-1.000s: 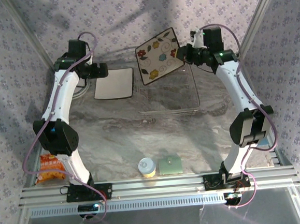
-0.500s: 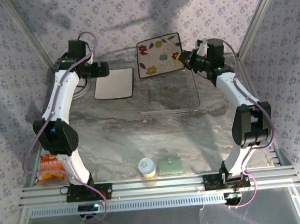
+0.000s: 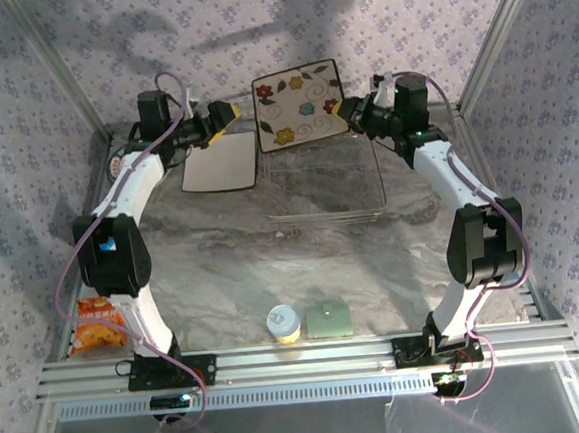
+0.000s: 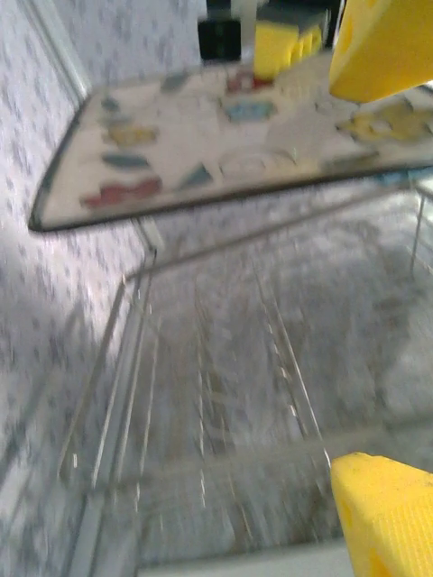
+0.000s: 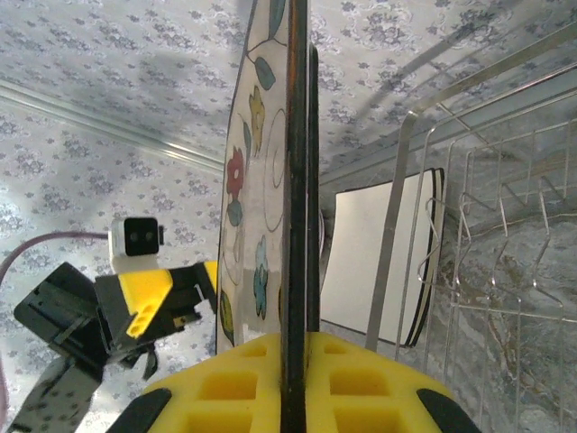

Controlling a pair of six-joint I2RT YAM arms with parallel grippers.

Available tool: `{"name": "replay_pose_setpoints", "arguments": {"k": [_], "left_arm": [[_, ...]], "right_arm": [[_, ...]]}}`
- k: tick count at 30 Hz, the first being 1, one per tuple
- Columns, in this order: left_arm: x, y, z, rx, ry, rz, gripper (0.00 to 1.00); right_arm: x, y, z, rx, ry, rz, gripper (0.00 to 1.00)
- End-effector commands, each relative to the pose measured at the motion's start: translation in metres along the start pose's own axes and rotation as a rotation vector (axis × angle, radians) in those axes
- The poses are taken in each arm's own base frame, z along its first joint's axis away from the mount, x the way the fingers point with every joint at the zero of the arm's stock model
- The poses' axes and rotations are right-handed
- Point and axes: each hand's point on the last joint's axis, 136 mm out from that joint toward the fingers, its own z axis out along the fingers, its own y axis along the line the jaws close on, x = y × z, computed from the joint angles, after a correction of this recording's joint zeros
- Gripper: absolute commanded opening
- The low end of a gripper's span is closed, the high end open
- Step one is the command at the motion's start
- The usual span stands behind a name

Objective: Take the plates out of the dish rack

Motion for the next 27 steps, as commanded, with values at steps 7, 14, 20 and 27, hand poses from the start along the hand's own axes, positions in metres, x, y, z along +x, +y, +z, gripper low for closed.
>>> {"name": "replay_pose_setpoints", "arguments": {"k": [7, 14, 20, 27], "left_arm": [[0.002, -0.038, 0.024, 0.285, 0.041, -0.081, 0.99], [0.002, -0.036, 0.03, 0.3, 0.043, -0.107, 0.9], [0.0, -0.038, 0.031, 0.322, 0.055, -0.128, 0.72], [0.004, -0.041, 0.029, 0.333, 0.09, -0.137, 0.54]], "right_arm": [[-0.014, 0.101, -0.01, -0.249, -0.035, -0.205, 0.0], [-0.004, 0.108, 0.007, -0.258, 0.015, -0.215, 0.0], [0.001, 0.105, 0.02, -0.24, 0.067, -0.208, 0.0], [-0.001, 0.1, 0.024, -0.196, 0.123, -0.222, 0.0]]}}
